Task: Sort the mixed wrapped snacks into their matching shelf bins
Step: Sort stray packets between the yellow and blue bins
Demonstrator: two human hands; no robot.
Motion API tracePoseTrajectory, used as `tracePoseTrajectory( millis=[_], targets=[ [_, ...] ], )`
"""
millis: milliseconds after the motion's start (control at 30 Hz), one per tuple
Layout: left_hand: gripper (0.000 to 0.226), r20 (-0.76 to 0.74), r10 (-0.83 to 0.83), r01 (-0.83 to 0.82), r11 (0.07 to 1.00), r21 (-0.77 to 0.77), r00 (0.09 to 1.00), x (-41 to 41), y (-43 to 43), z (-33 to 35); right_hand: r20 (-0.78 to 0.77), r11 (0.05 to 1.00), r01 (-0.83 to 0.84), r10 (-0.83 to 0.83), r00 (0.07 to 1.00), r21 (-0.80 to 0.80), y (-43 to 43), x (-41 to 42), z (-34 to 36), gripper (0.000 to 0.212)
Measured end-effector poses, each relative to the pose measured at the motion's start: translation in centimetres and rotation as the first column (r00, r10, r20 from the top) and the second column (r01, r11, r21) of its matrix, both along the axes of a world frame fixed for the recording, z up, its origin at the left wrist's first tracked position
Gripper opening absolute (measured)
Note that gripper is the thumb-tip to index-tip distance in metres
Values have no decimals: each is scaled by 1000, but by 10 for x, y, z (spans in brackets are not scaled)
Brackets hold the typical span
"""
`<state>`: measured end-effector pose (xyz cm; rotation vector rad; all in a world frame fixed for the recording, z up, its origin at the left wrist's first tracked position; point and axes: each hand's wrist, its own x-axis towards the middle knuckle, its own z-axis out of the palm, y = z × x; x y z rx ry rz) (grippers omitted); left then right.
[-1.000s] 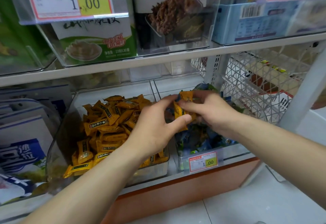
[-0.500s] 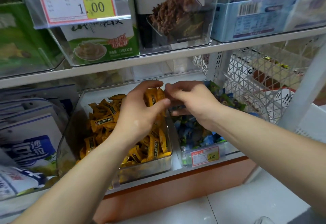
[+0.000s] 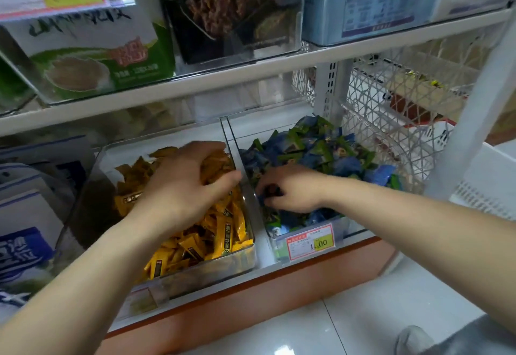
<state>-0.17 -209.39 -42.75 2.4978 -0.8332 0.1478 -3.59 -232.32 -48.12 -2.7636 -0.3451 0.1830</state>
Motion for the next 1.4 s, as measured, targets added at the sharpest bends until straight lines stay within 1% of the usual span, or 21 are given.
tracePoseTrajectory(
  millis=[67,100,167,200,267,333,433,500,533,600,667,700,800,867,933,1000,1100,1200,1233,1333,1400],
  targets=[
    [87,-71,-9,17,993,113,997,-4,-8,-10,-20,1000,15,-15,1000,15,1,8,-5,37],
    [91,-86,-4,17,989,145,996,-5,-11,-13,-44,999,26,-25,999,23,2,10,-7,46],
    [90,-98,2,11,992,128,995,-2,-11,-17,-54,999,23,-25,998,-36,3,13,-11,62],
    [89,-110,1,10,995,98,994,0,-10,-17,-46,997,11,-15,999,-82,4,14,-12,62],
    [87,-135,-13,20,998,52,991,3,-8,-18,-43,985,-17,9,999,-174,3,17,-9,43],
    [86,-152,-25,30,999,30,988,4,-6,-19,-95,963,-20,-6,995,-268,-2,18,1,23],
    [87,-162,-33,37,999,22,986,5,-5,-20,-209,927,-38,-44,977,-373,-8,16,10,23],
    [88,-149,-27,32,999,32,988,6,-5,-20,-234,923,-43,-52,971,-383,-9,14,13,26],
    [88,-144,-27,33,999,38,989,6,-5,-20,-198,933,-28,-46,979,-358,-8,13,15,26],
    [88,-147,-30,37,999,39,989,5,-6,-20,-32,969,12,-21,999,-245,-5,13,16,25],
    [89,-144,-31,37,999,38,989,5,-7,-20,41,994,47,-43,998,-96,1,13,12,14],
    [90,-140,-31,37,999,39,990,5,-8,-20,22,994,64,-62,998,-87,5,14,8,13],
    [89,-162,-41,43,999,10,986,4,-8,-21,-43,974,120,-131,990,-193,12,20,-11,32],
    [88,-185,-49,46,999,-19,981,3,-8,-23,-89,971,178,-194,977,-158,9,23,-15,36],
    [87,-182,-54,50,998,-28,982,2,-7,-24,-133,973,219,-226,965,-67,9,26,-17,28],
    [87,-174,-59,54,998,-37,983,2,-7,-24,-171,955,292,-279,945,52,13,26,-20,14],
    [87,-177,-61,54,997,-48,982,2,-7,-24,-188,897,394,-360,914,200,18,24,-21,26],
    [88,-186,-66,58,997,-51,980,3,-8,-23,-248,819,419,-344,905,392,19,21,-19,47],
    [88,-191,-68,58,997,-53,979,4,-7,-23,-254,823,401,-320,912,403,21,20,-18,49],
    [87,-207,-65,53,997,-64,976,5,-6,-23,-263,883,352,-276,924,309,23,18,-18,29],
    [87,-208,-67,53,996,-69,976,5,-6,-24,-284,898,331,-249,926,291,23,17,-17,31]
  ],
)
